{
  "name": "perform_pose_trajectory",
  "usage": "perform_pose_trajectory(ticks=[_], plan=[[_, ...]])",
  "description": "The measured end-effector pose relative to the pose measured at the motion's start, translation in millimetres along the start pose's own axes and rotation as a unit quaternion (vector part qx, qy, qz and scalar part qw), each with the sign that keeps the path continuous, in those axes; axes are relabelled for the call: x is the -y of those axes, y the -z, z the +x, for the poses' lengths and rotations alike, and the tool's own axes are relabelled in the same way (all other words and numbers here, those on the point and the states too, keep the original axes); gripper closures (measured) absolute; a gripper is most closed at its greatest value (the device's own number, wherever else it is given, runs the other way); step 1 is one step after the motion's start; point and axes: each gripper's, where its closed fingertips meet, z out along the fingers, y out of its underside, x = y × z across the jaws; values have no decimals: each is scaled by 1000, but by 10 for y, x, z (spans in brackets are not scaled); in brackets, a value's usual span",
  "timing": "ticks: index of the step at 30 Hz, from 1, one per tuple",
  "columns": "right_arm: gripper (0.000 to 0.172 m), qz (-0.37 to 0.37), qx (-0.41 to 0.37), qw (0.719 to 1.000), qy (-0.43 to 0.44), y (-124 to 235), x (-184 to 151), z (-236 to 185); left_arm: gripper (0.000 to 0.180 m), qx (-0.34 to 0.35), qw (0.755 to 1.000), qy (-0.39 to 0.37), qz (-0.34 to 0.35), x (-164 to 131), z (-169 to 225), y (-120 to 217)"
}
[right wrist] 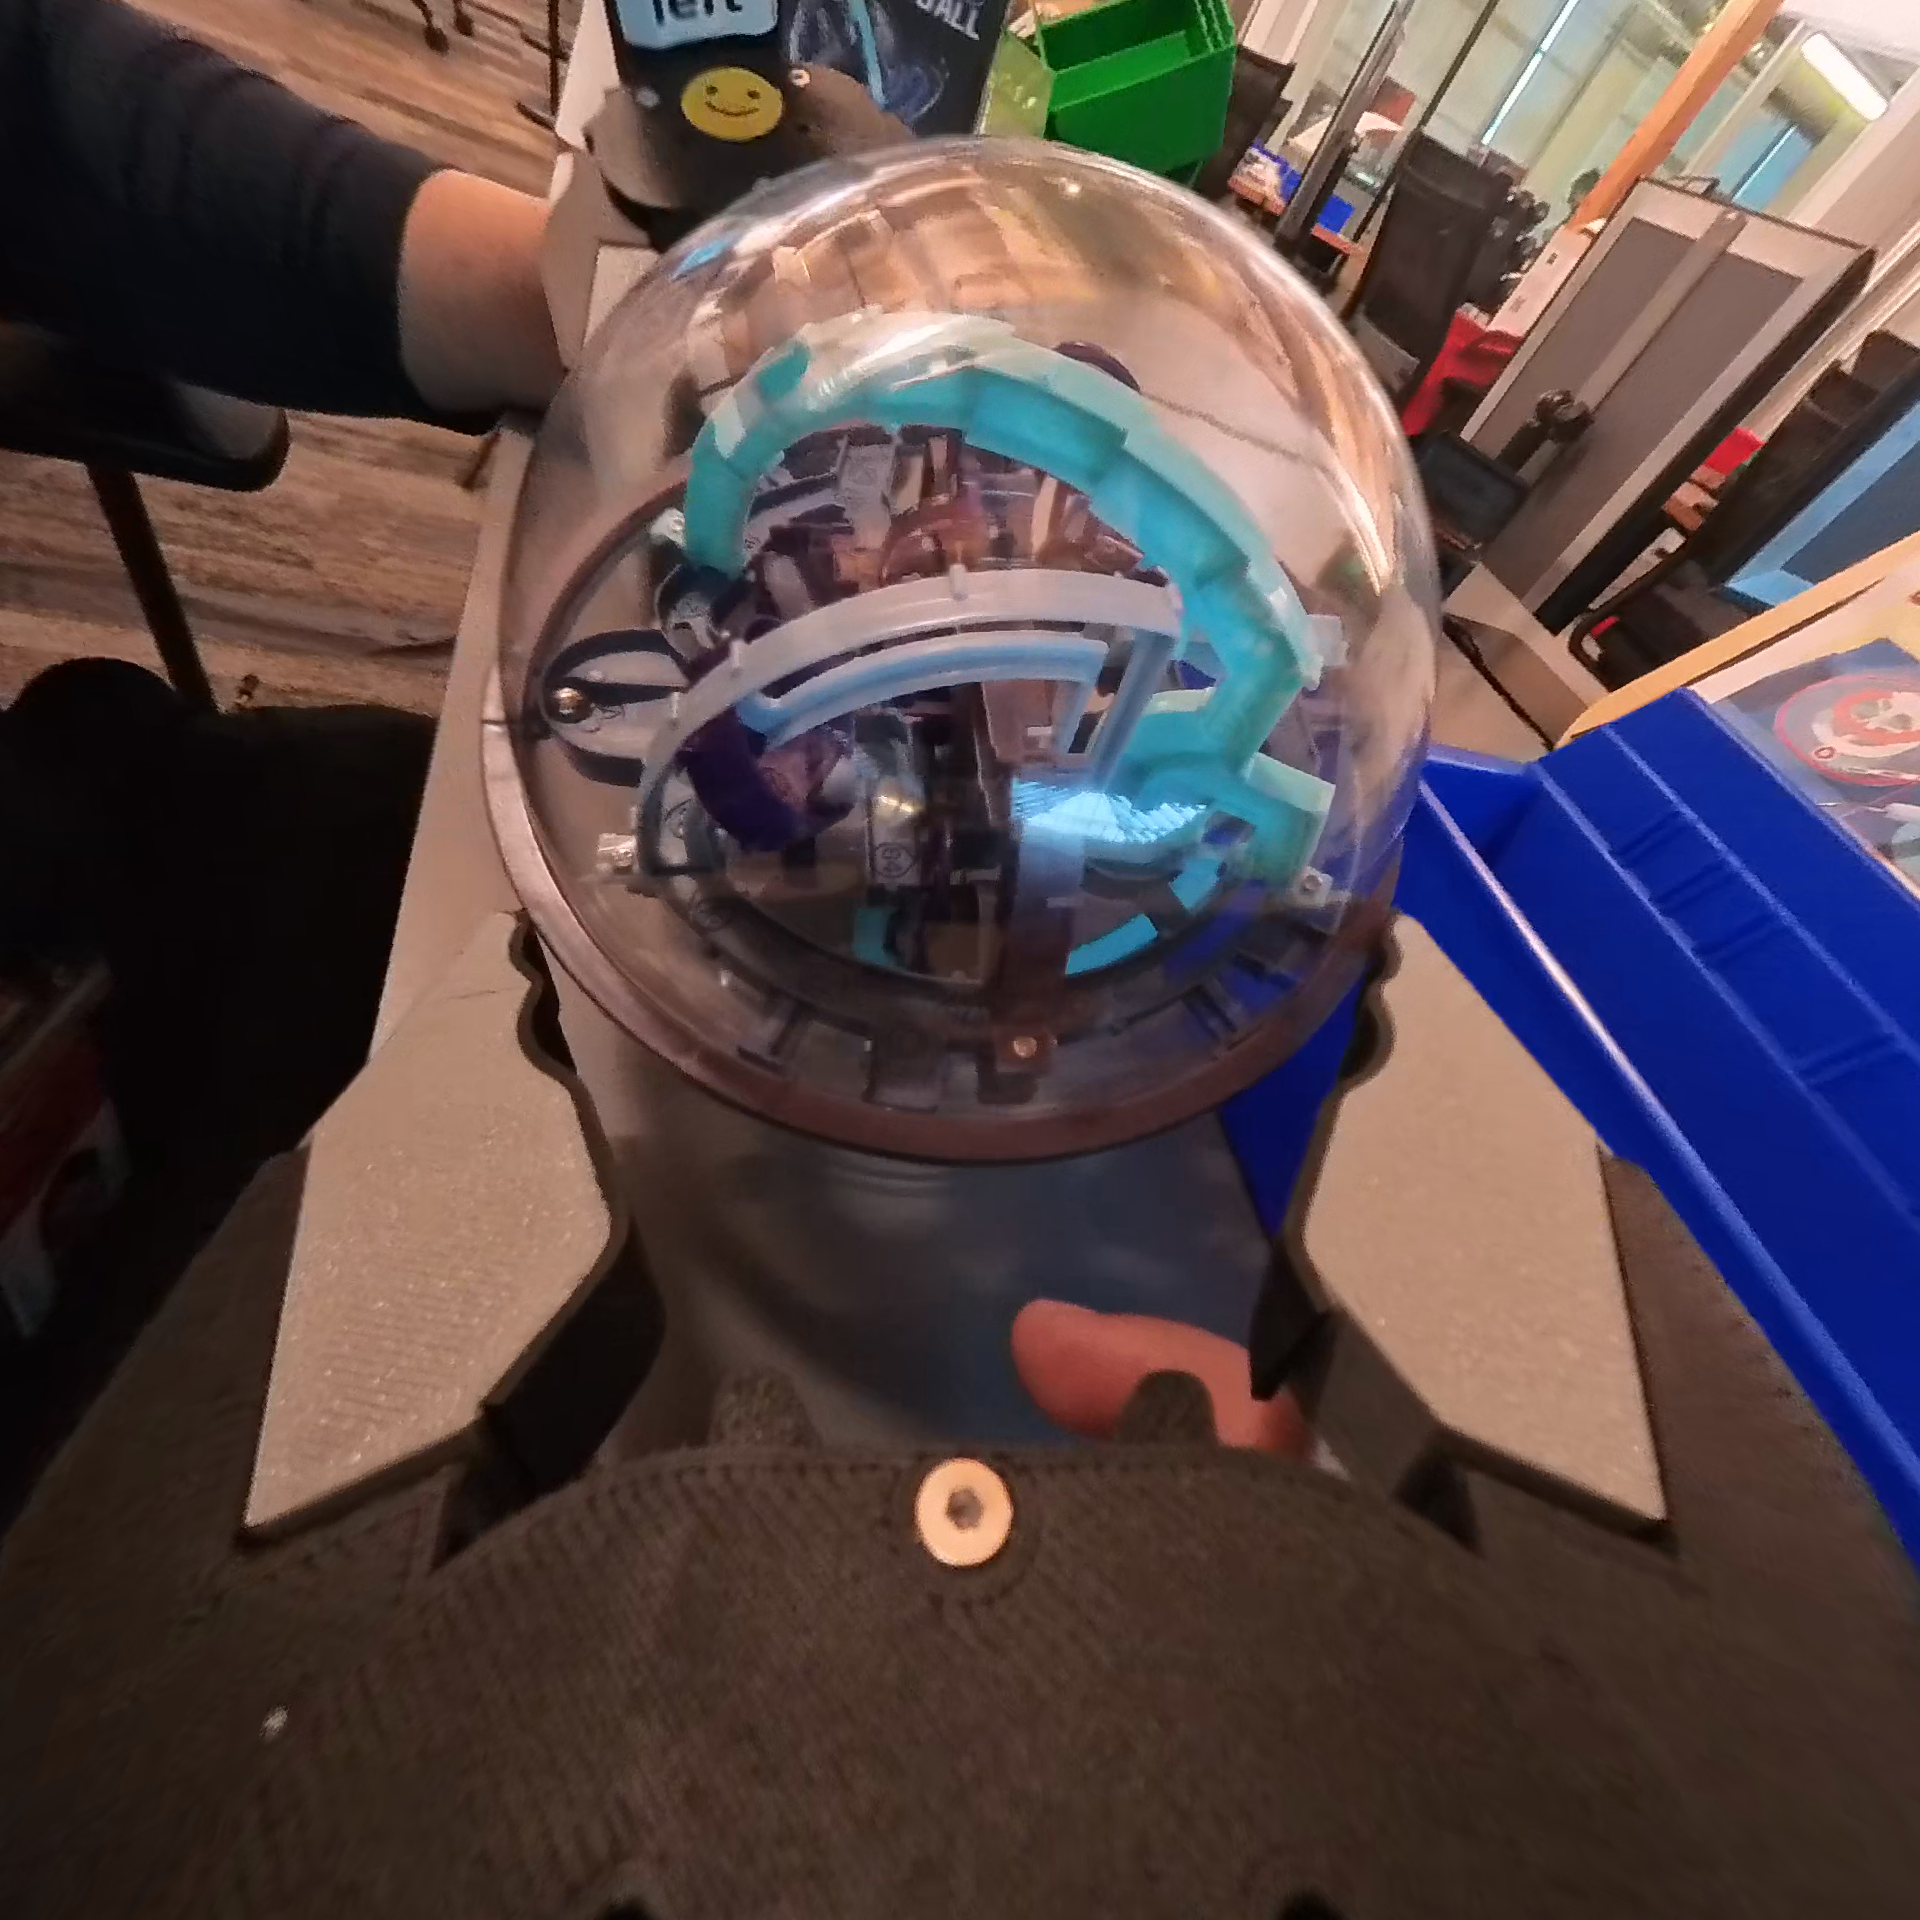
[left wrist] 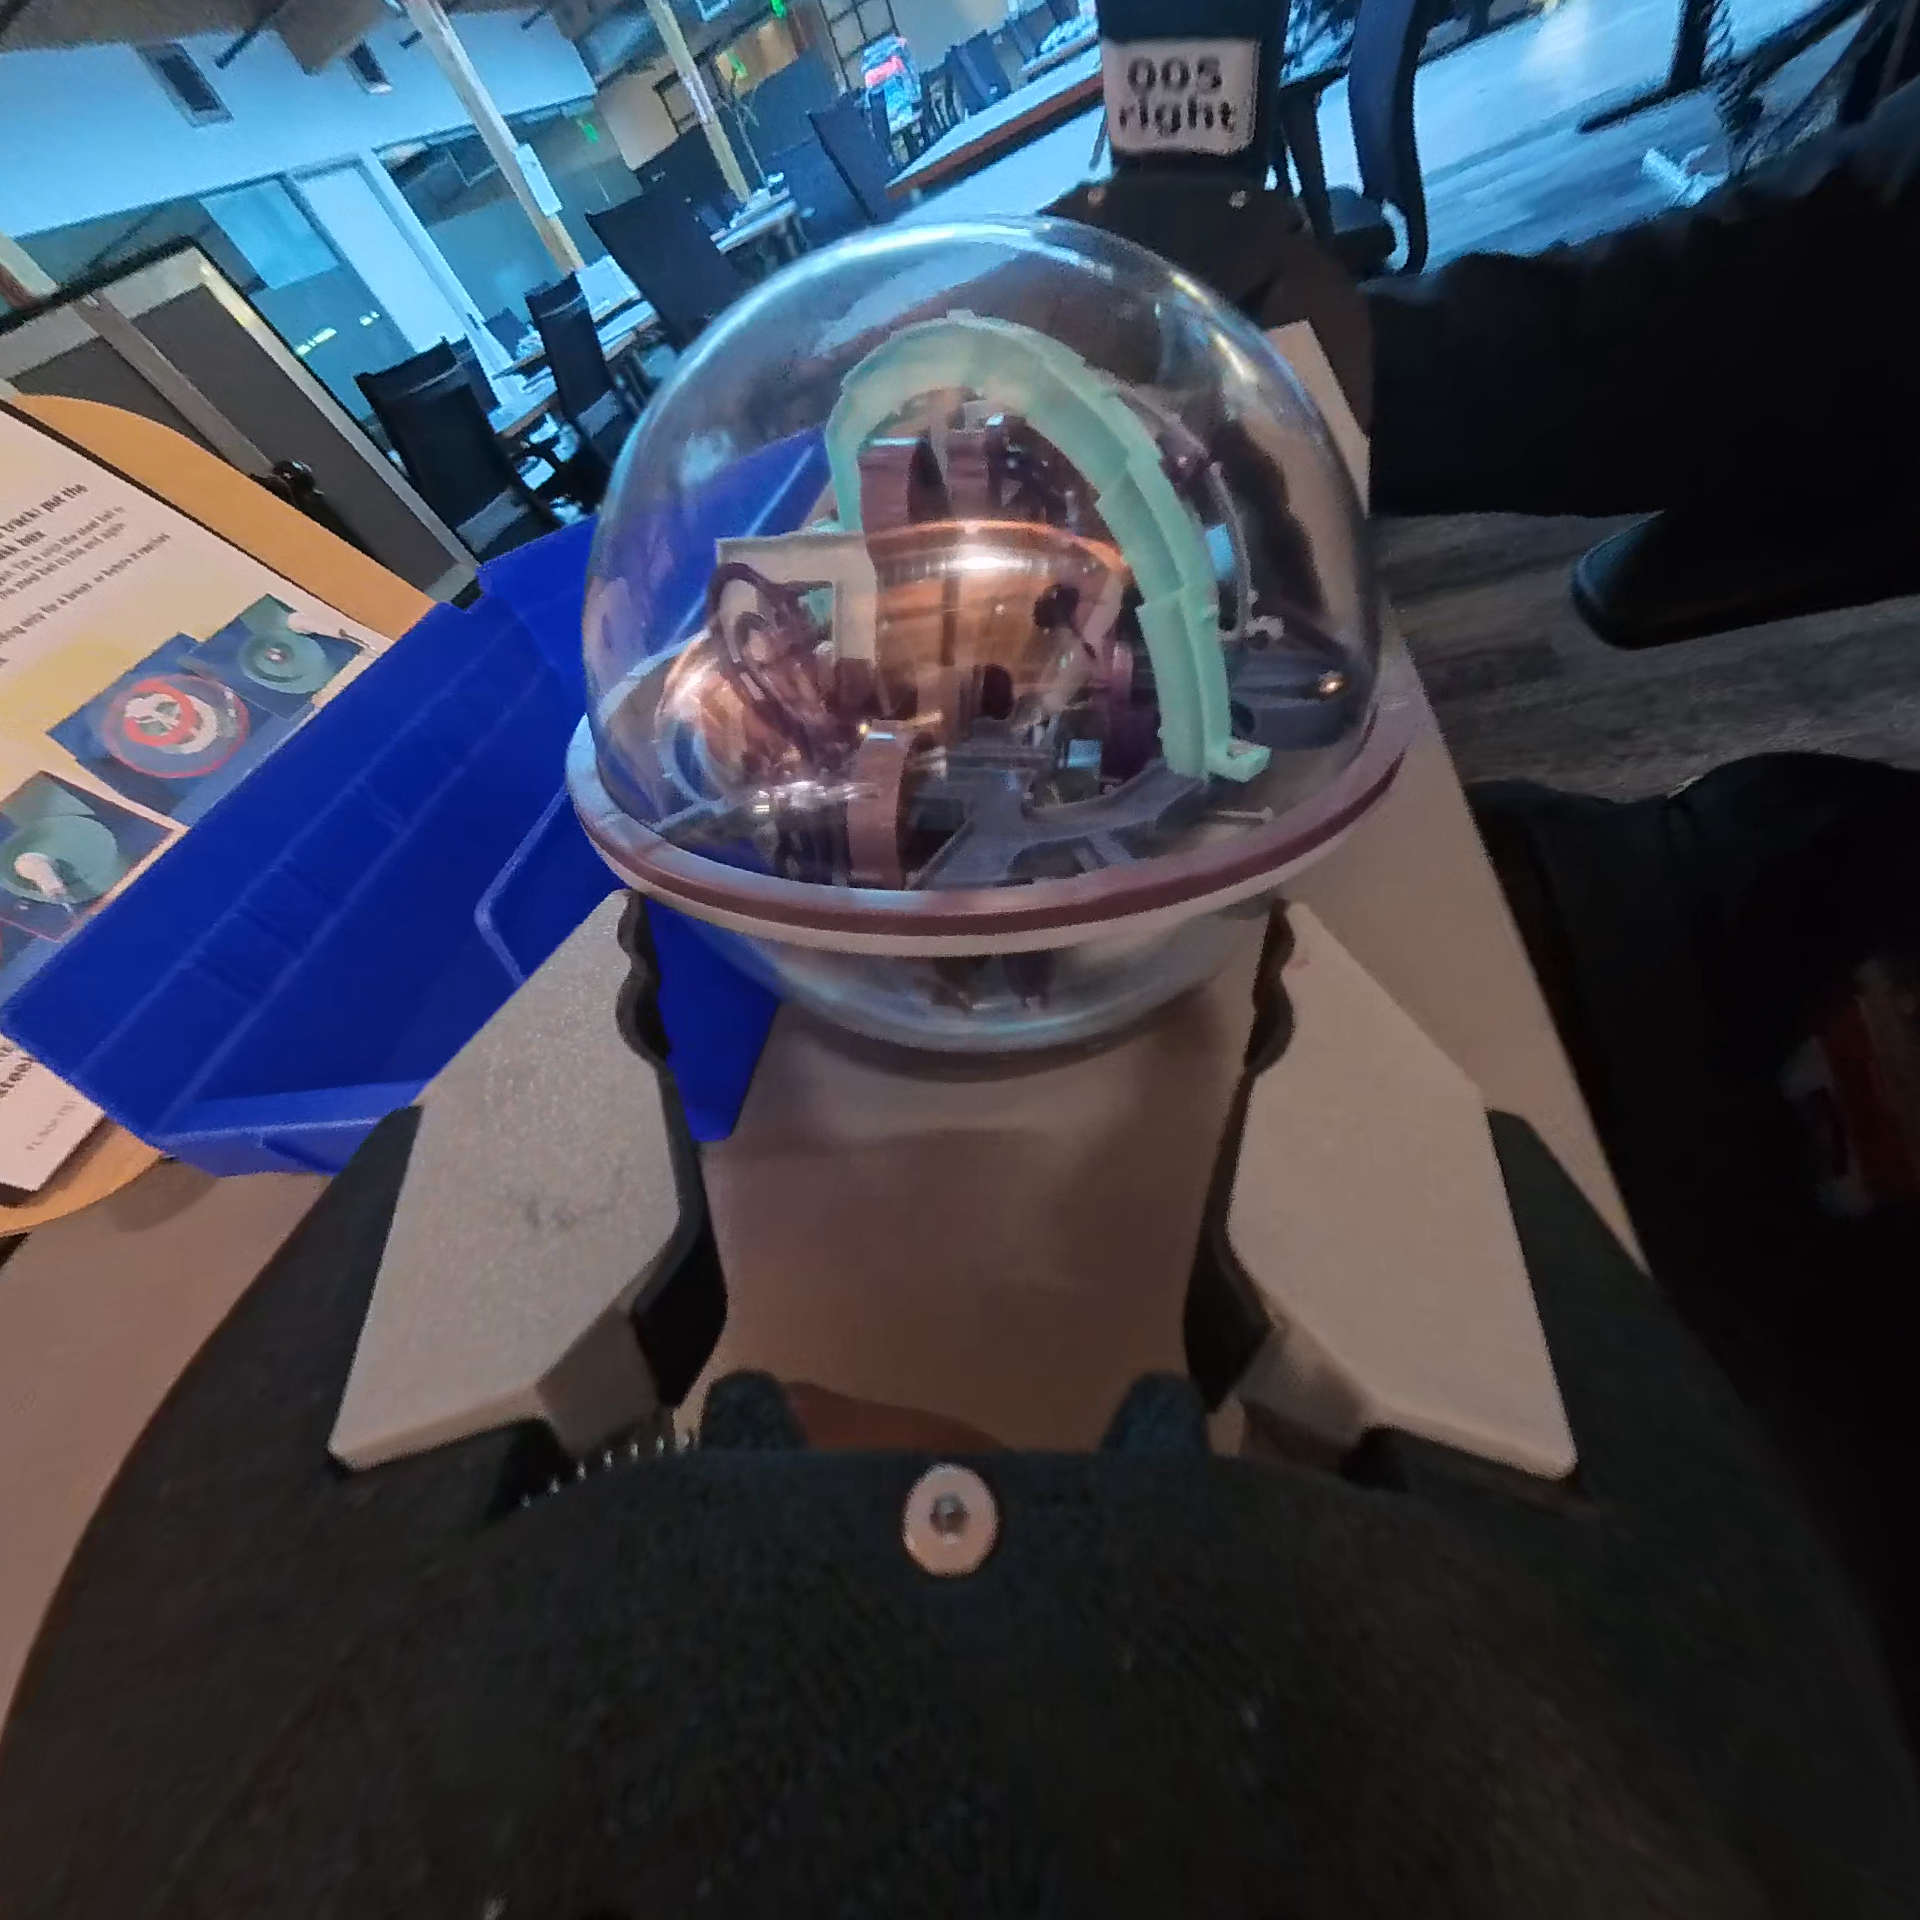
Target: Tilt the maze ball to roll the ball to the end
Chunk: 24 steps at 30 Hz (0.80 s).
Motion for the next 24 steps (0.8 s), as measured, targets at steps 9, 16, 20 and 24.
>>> perform_pose_trajectory(ticks=[9,16,20,24], plan=[[17,-15,-35,999,31,-15,-46,53,67,-9,1000,2,-7,-41,-13,43],[16,-24,-38,998,52,-104,-36,14,57,9,1000,-7,-21,-41,-10,-81],[15,-18,-31,998,42,-90,-5,1,56,6,999,13,-29,-42,8,-108],[16,-6,-27,999,33,-81,57,-2,54,14,1000,18,-16,7,7,-104]])
